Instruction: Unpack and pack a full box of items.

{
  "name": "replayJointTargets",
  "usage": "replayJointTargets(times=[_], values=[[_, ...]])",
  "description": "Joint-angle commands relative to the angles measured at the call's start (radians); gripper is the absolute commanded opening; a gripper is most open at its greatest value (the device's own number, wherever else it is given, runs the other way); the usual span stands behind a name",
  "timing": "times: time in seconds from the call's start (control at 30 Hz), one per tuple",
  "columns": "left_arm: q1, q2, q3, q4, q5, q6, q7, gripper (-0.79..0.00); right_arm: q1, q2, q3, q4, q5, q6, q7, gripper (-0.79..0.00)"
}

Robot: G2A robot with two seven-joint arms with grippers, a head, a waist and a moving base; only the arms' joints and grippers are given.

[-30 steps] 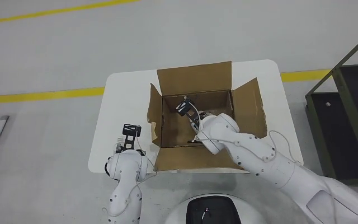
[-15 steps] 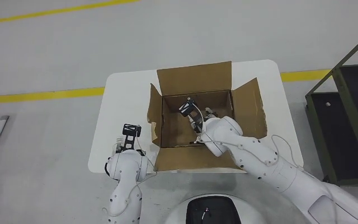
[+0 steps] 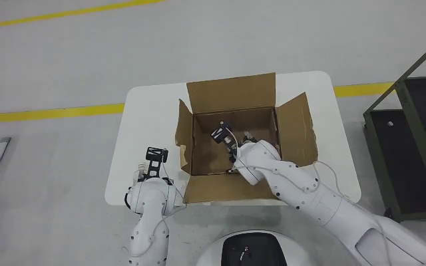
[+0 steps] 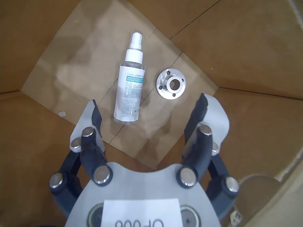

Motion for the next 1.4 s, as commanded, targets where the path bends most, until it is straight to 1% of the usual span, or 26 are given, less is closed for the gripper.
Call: replayJointTargets(times=[0.0, 0.13, 0.43, 0.57, 0.63, 0.73, 0.83, 1.1, 1.37], values=[[0.000, 0.000, 0.000, 0.000, 0.000, 0.000, 0.000, 0.000, 0.003, -0.008, -0.002, 0.020, 0.004, 0.000, -0.002, -0.449], [0.000, 0.000, 0.000, 0.000, 0.000, 0.000, 0.000, 0.000, 0.007, -0.021, -0.002, 0.048, 0.009, -0.002, -0.005, -0.462], [0.000, 0.000, 0.000, 0.000, 0.000, 0.000, 0.000, 0.000, -0.002, -0.039, 0.024, 0.088, 0.017, 0.006, -0.008, -0.443], [0.000, 0.000, 0.000, 0.000, 0.000, 0.000, 0.000, 0.000, -0.013, -0.044, 0.048, 0.093, 0.042, 0.013, -0.029, -0.416], [0.000, 0.000, 0.000, 0.000, 0.000, 0.000, 0.000, 0.000, -0.022, -0.046, 0.068, 0.096, 0.064, 0.025, -0.049, -0.413], [0.000, 0.000, 0.000, 0.000, 0.000, 0.000, 0.000, 0.000, -0.030, -0.048, 0.086, 0.104, 0.068, 0.036, -0.066, -0.431], [0.000, 0.000, 0.000, 0.000, 0.000, 0.000, 0.000, 0.000, -0.040, -0.051, 0.102, 0.110, 0.084, 0.045, -0.077, -0.416], [0.000, 0.000, 0.000, 0.000, 0.000, 0.000, 0.000, 0.000, -0.059, -0.062, 0.119, 0.123, 0.110, 0.041, -0.095, -0.419], [0.000, 0.000, 0.000, 0.000, 0.000, 0.000, 0.000, 0.000, -0.058, -0.067, 0.148, 0.133, 0.112, 0.019, -0.115, -0.397]])
